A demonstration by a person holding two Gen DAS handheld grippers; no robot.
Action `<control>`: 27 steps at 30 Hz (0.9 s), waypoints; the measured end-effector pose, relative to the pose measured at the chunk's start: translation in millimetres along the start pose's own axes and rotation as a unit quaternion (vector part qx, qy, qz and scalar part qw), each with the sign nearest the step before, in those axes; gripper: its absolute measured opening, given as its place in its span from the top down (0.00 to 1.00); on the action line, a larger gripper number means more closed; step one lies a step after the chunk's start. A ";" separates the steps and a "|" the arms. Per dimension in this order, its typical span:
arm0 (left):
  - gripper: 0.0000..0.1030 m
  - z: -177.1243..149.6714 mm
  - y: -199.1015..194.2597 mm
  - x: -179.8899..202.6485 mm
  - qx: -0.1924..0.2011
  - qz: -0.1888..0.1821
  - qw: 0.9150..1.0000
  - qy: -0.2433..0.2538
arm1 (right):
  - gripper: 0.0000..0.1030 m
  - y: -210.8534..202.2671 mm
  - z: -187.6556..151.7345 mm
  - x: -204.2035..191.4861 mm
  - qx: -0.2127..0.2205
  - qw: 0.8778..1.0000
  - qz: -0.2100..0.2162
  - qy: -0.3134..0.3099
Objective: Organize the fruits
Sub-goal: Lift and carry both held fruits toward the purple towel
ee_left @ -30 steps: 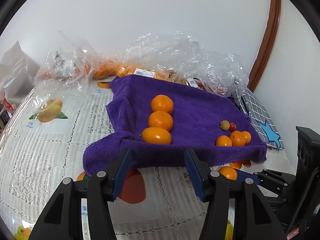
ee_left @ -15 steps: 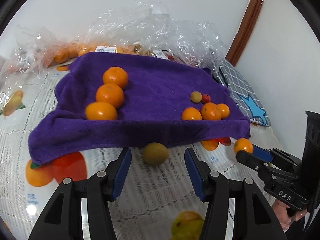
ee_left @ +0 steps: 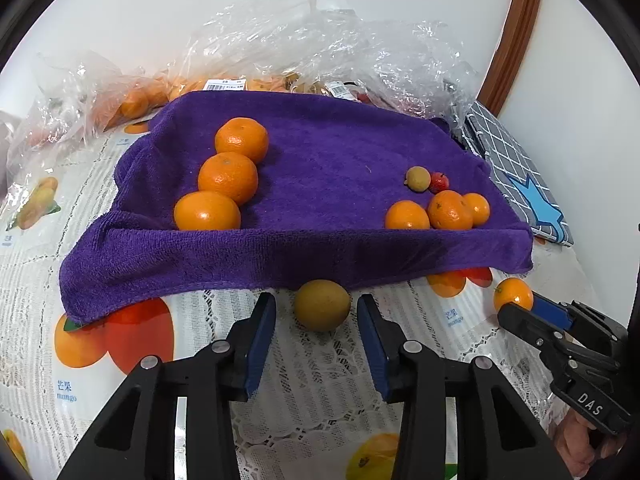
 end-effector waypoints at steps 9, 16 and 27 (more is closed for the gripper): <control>0.64 -0.7 -2.2 -4.5 0.006 -0.008 1.000 -0.017 | 0.68 6.5 -1.6 -2.2 -0.018 0.999 -0.024 -0.011; 0.64 -0.7 -1.4 -2.3 0.005 -0.005 1.000 -0.015 | 0.68 7.8 -0.9 -3.0 -0.020 0.999 -0.024 -0.016; 0.73 -0.6 -4.9 -7.1 0.022 -0.021 0.999 -0.036 | 0.68 6.0 -1.6 1.0 -0.016 1.000 -0.016 0.001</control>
Point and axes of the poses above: each gripper's, at about its wrist camera, not at the fingertips, and y roughly the way its jaws point, x to its right, z to its top, the point moved 1 cm from there along y, roughly the way its jaws point, and after that the axes turned 13 degrees about -z, right-handed, at the moved point
